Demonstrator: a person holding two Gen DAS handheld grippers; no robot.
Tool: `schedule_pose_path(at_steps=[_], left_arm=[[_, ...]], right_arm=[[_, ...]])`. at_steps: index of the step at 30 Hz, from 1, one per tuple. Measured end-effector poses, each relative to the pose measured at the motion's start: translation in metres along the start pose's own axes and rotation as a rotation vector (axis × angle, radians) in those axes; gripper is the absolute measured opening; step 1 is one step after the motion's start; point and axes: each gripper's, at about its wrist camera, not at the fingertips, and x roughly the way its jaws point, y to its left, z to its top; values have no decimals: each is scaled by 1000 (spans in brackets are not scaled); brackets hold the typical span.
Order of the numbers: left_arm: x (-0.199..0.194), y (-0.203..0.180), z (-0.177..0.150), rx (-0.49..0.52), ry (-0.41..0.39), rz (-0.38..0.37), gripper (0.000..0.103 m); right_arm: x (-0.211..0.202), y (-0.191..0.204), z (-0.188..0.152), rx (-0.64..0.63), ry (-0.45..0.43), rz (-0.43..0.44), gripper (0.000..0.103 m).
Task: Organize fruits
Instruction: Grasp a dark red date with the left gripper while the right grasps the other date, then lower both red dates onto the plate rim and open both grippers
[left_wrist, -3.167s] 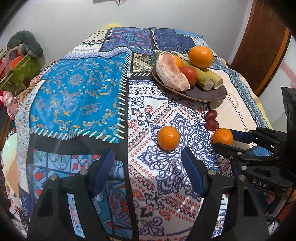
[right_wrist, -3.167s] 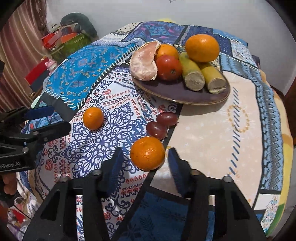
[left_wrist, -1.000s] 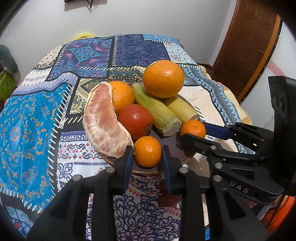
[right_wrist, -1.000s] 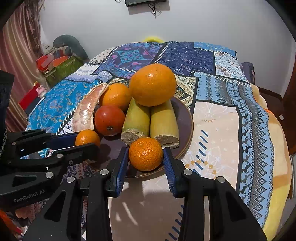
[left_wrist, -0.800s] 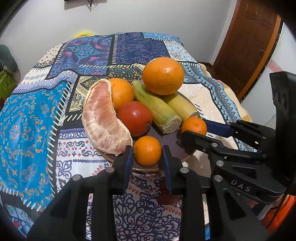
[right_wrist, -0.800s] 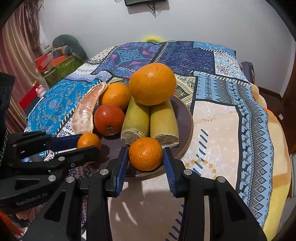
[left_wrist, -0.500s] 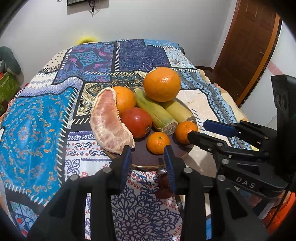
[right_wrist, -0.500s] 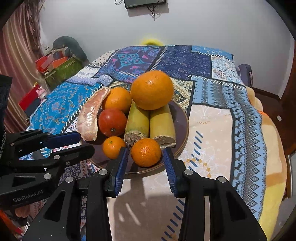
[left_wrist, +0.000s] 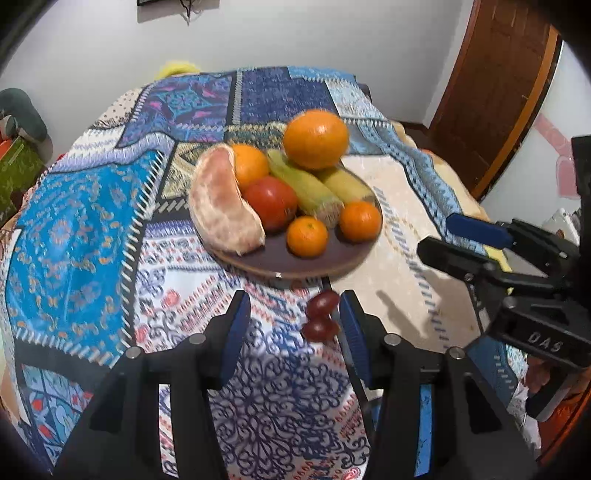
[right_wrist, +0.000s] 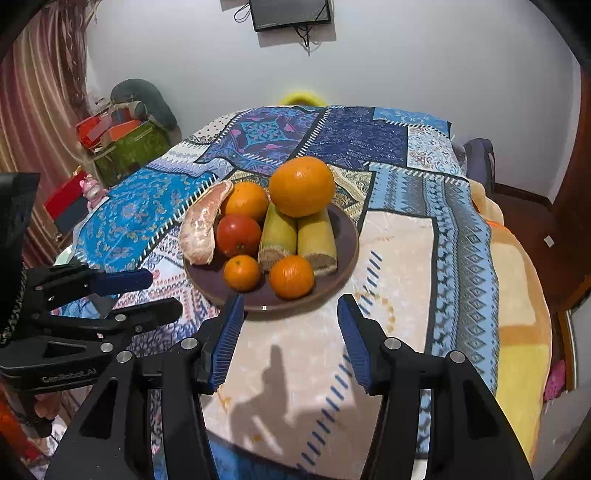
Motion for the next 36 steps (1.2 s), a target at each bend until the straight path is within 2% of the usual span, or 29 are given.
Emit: schedule_pose_path(at_steps=[9, 14, 17, 18, 19, 22, 26, 30, 36], left_arm=[[34, -16, -18, 21, 81, 5, 50], [44, -16, -20, 16, 88, -9, 49], [46, -15, -20, 15, 80, -16, 41], [46, -14, -20, 15, 77, -26, 33], [45, -14, -20, 16, 78, -36, 30], [43, -11, -21, 9, 75, -53, 30], [29, 2, -25, -10, 48, -49, 30], [11, 27, -28, -32, 6, -6, 30], [-6, 64, -34, -83, -18, 25, 30]], right_arm=[[0, -6, -18, 12, 37, 9, 49], [8, -9, -24, 30, 62, 16, 49], [13, -7, -26, 29, 71, 19, 49], [14, -6, -27, 26, 74, 20, 49], [15, -5, -27, 24, 77, 21, 50], [19, 1, -27, 14, 85, 25, 50], [25, 13, -24, -4, 93, 38, 49], [34, 29, -20, -34, 97, 50, 49], [57, 52, -17, -75, 124, 60, 49]])
